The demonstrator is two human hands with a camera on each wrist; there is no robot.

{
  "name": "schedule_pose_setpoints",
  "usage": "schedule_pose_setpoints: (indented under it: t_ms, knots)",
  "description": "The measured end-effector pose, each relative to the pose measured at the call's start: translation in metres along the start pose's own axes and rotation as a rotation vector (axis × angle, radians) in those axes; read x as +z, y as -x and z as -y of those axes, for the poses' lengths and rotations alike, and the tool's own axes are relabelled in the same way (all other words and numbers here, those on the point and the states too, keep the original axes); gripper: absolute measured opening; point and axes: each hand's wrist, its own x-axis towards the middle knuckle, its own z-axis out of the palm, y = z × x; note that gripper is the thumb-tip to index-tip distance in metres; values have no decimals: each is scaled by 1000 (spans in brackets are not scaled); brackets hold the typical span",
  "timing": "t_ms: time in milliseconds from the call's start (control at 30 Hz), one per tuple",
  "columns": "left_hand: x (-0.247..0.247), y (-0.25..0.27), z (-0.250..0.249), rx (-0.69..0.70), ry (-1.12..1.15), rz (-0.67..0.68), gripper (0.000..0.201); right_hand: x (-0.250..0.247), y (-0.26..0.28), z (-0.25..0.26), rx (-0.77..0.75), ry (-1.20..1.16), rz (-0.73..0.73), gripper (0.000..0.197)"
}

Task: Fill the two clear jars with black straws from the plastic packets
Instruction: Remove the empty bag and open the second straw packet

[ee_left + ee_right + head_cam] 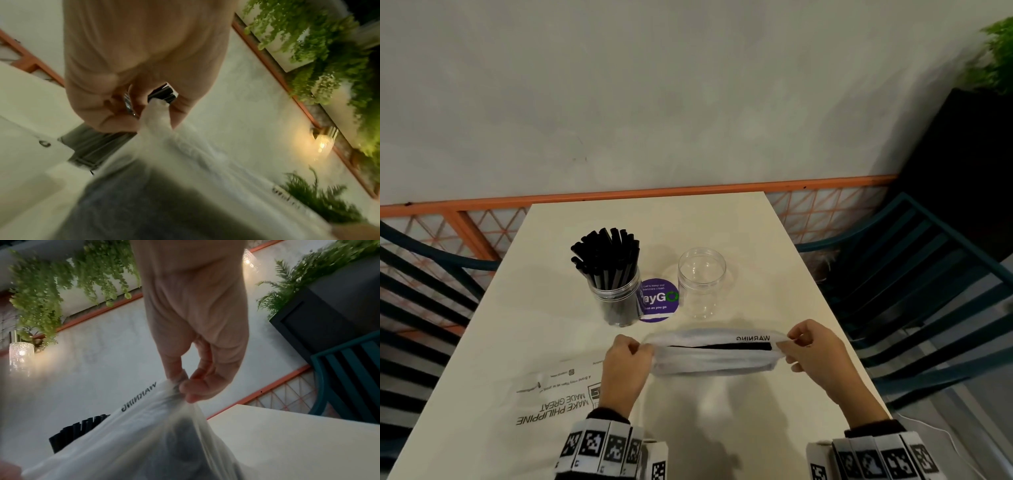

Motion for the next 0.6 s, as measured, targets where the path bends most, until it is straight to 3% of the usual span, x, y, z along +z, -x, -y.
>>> schedule_pose_setpoints:
  t_ms: [100, 200, 467, 600]
  knots:
    - [1, 2, -3, -42, 108, 17, 21, 7, 3, -1, -24, -15, 70, 9]
    - [3, 4, -3, -22, 51, -7, 20, 16, 7, -3, -5, -67, 125, 9]
    - [-3, -3, -2, 98, -48, -167, 18, 22, 1, -11, 57, -70, -80, 13]
    - [-8, 2, 2, 93, -80, -115, 17, 18, -1, -18, 97, -62, -33, 6]
